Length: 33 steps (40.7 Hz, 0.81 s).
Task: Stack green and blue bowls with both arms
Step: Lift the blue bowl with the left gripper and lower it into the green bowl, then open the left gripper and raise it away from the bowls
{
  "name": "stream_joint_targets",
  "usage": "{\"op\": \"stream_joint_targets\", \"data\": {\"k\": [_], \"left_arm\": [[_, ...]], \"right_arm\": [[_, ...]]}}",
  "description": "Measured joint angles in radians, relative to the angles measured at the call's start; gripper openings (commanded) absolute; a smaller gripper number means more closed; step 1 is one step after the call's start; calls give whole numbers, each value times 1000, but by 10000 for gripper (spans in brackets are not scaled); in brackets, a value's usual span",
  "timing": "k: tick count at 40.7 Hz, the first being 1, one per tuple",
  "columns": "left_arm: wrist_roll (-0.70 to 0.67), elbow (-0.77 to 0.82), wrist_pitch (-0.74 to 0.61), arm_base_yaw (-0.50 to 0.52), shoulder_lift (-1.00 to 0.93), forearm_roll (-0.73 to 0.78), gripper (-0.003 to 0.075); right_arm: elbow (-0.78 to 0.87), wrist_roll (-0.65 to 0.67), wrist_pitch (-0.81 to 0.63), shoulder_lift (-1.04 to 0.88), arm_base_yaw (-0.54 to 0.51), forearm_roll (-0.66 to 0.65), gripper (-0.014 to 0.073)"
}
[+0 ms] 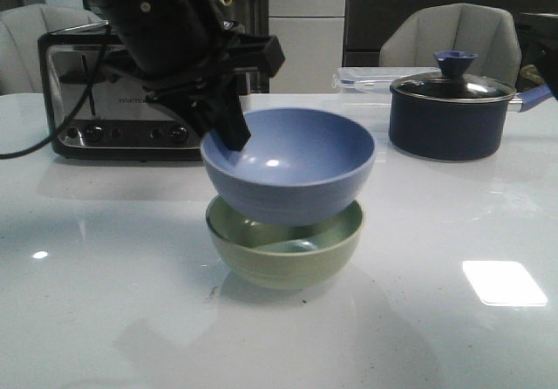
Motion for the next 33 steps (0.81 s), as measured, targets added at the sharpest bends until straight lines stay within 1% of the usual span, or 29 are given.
{"op": "stream_joint_targets", "data": {"k": [5, 8, 11, 18, 20, 28, 33], "left_arm": [[0, 0, -23, 0, 40, -1, 94], [0, 0, -39, 0, 62, -1, 114], [0, 0, -49, 0, 79, -1, 171], [0, 0, -55, 0, 93, -1, 408], [0, 0, -55, 0, 93, -1, 440], [0, -2, -23, 0, 68, 26, 442], [0, 11, -5, 0, -22, 65, 442]], "right_arm": [[0, 0, 0, 0, 0, 0, 393], [0, 0, 0, 0, 0, 0, 393], [0, 0, 0, 0, 0, 0, 393], [0, 0, 0, 0, 0, -2, 393], [0, 0, 0, 0, 0, -2, 393], [0, 0, 0, 0, 0, -2, 393], [0, 0, 0, 0, 0, -2, 393]]}}
